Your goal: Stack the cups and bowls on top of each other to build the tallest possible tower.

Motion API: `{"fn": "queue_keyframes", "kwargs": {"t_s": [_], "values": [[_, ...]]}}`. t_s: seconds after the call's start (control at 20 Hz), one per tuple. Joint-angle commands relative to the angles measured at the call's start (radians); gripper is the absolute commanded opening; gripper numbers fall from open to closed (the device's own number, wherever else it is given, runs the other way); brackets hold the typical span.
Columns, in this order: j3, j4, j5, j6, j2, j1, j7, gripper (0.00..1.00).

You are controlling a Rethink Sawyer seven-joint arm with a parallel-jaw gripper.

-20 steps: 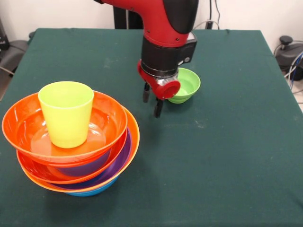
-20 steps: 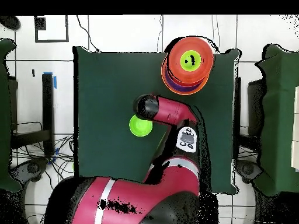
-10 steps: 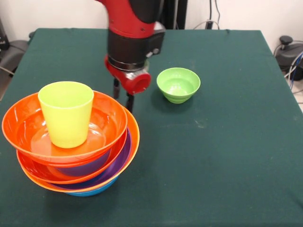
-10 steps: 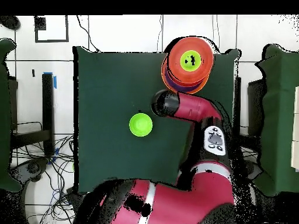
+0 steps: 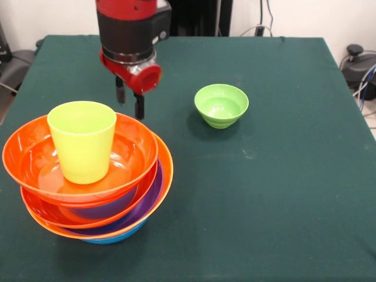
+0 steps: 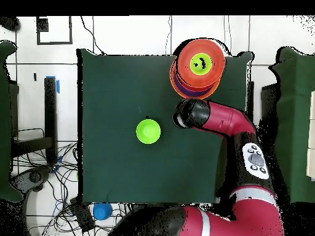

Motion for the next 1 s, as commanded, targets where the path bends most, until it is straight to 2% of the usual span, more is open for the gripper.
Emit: {"fn": "queue_keyframes", "kwargs": {"t_s": [0.05, 0.4, 0.75, 1.0], "values": [[0.174, 0.142, -0.115, 0.090, -0.075, -0.005, -0.302, 1.00], [0.217, 0.176, -0.159, 0.118, -0.094, -0.020, -0.358, 1.00], [0.260, 0.245, -0.217, 0.028, -0.072, -0.020, -0.335, 1.00], [0.271, 0.250, -0.277, -0.026, -0.035, -0.006, -0.308, 1.00]]}}
